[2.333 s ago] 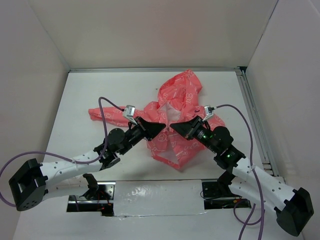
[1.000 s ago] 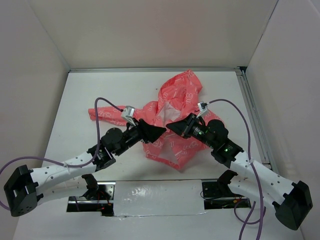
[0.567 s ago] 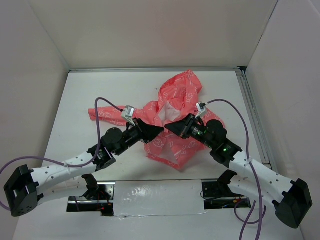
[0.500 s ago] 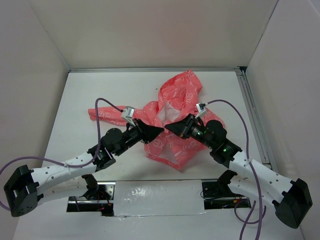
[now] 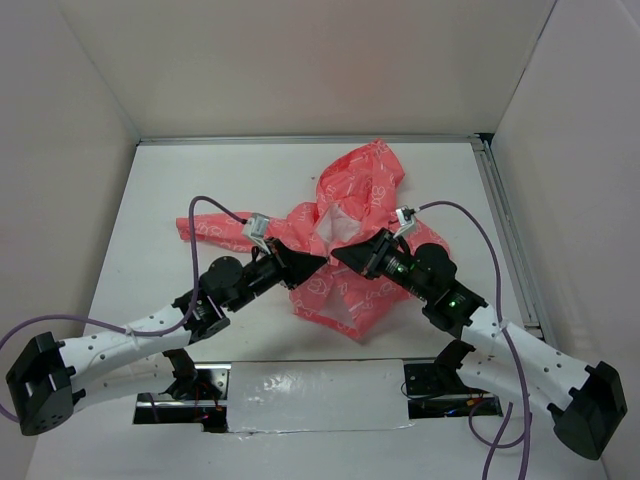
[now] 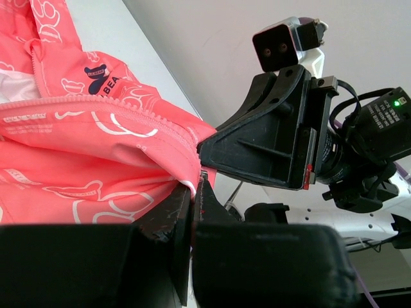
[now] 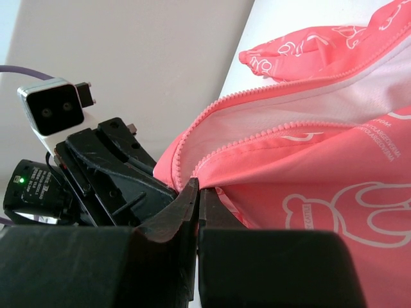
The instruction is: Zip up the jacket
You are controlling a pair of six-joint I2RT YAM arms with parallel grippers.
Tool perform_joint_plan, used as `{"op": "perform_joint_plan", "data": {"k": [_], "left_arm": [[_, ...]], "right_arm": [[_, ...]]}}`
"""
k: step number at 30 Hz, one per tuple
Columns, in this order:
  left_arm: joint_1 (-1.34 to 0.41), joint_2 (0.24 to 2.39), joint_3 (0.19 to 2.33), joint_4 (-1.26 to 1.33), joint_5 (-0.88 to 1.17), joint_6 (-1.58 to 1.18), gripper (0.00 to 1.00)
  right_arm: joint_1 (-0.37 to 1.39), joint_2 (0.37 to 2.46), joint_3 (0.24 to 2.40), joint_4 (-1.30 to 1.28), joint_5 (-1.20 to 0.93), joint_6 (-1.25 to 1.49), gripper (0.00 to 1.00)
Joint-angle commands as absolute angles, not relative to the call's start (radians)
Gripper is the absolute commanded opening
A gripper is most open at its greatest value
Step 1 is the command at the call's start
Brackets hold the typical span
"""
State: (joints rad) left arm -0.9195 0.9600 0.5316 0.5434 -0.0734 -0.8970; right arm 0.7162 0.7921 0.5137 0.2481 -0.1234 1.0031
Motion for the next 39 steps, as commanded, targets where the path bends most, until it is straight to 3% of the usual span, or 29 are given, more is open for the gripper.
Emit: {"op": "perform_joint_plan", "data": {"k": [1,26,36,37,39], "left_arm": [[-0.92,0.94,0.532,0.517,-0.008,-0.839,0.0],[-0.92,0.94,0.503,0.362,0.225,-0.684,0.0],[-0.917,1.041,0.632,0.345,0.051,-0.725,0.0],[-0.911,1.063,0.647,0.333,0.037,-0.754,0.0],[-0.897,1.078,0.687,0.315,0.02,-0.796,0.0]], "right_arm": [[0.713,0.761,0.551,0.281,-0.019,0.996,0.0],[0.575,0.742,0.587,0.23,-0.087,0.988,0.0],[0.601,0.793,0.63,0.075,-0.258,0.806,0.0],[0.61,0.793,0.638,0.057,-0.258,0.784,0.02],[0.62,0.785,0.646,0.025,-0.253,0.766,0.17]]}}
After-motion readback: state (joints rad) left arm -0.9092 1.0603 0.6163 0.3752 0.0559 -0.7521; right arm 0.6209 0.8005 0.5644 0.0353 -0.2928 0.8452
